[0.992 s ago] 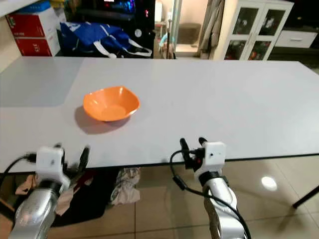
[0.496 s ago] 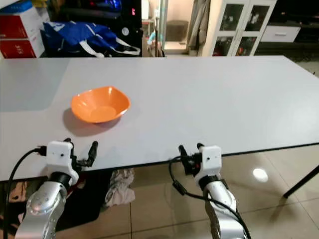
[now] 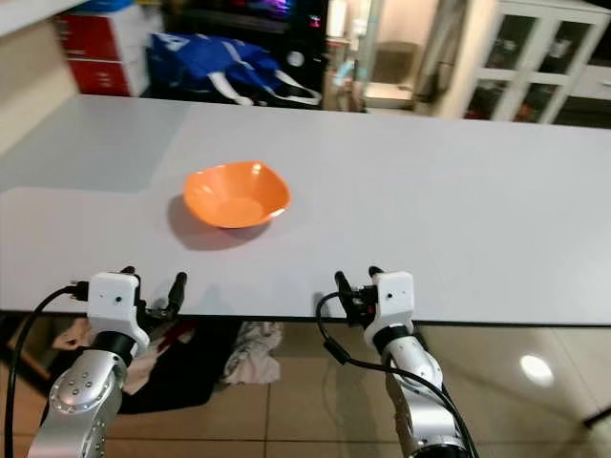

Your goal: Setting the table

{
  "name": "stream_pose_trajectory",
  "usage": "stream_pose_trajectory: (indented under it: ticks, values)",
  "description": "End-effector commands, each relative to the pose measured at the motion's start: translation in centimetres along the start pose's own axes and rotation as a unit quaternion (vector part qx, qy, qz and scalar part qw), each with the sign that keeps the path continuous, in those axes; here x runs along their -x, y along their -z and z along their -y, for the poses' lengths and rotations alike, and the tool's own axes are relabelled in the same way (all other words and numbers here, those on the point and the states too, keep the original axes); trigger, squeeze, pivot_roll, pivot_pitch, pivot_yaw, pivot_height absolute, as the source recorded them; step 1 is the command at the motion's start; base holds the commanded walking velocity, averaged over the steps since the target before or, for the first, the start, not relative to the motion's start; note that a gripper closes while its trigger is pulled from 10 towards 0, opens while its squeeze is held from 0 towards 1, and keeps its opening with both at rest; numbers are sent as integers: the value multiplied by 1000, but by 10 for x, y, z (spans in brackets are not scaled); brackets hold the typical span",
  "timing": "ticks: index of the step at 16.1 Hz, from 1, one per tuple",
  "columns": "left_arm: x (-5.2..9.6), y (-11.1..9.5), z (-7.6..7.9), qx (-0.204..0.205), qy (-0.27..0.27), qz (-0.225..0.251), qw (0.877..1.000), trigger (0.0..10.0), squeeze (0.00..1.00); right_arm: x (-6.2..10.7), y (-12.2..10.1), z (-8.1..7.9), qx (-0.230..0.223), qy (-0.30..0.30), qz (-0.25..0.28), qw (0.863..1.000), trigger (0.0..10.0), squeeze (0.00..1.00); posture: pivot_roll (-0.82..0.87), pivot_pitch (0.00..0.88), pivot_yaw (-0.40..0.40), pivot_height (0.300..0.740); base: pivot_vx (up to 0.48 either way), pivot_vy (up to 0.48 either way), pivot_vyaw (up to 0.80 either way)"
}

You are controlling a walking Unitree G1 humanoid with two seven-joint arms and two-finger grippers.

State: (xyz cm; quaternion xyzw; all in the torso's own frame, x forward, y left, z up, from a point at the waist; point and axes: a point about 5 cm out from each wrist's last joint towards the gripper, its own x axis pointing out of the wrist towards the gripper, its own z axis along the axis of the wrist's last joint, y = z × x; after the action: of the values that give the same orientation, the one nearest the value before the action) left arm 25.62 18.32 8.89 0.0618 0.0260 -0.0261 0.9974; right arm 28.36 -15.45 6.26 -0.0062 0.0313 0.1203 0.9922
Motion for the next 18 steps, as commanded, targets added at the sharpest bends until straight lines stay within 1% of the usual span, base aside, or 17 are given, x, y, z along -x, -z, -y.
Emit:
stream_pose_trajectory:
  ticks: [1,2,4,5,6,7,8,10,11,13,15,16,18]
  values:
    - [-1,-2,2,-15,3,0,1000,10000,0,1,3,5,7,8,-4,1000,10000,0,-17,0,-5,740,0,0,0]
    - [-1,-2,3,-17,3,2,1000,10000,0,1,3,4,7,8,-1,1000,10000,0,-17,0,-5,740,0,0,0]
    - [1,-4,-3,-10,-9,7,1000,10000,0,0,-2,3,-5,16,10,1000,10000,0,-16,0,-4,740,0,0,0]
    - [6,-3,-11,15,-31,5,999,10000,0,-1,-7,4,-28,28,22,999,10000,0,-19,0,-2,740,0,0,0]
    - [13,-2,-24,52,-61,-1,997,10000,0,-2,-13,7,-48,45,39,997,10000,0,-16,0,0,740,0,0,0]
    - [15,0,-31,78,-72,-9,994,10000,0,-1,-14,7,-45,50,38,997,10000,0,-16,0,2,740,0,0,0]
    - [11,2,-31,71,-65,-13,995,10000,0,0,-14,7,-38,52,37,997,10000,0,-29,0,15,740,0,0,0]
    - [-10,4,-12,44,-2,-17,999,10000,0,7,-21,4,-5,55,52,997,10000,0,-91,0,62,740,0,0,0]
    - [-15,3,-8,44,8,-17,999,10000,0,10,-23,5,0,62,53,997,10000,0,-114,0,74,740,0,0,0]
    - [-19,3,-5,50,13,-19,998,10000,0,13,-23,7,1,71,53,996,10000,0,-127,0,77,740,0,0,0]
    - [-19,5,2,59,25,-26,998,10000,0,18,-25,7,3,72,51,996,10000,0,-145,0,83,740,0,0,0]
    - [-19,6,5,56,32,-26,998,10000,0,21,-24,7,6,72,47,996,10000,0,-141,0,76,740,0,0,0]
    - [-18,11,5,57,23,-29,998,10000,0,22,-24,7,10,67,38,997,10000,0,-132,0,58,740,0,0,0]
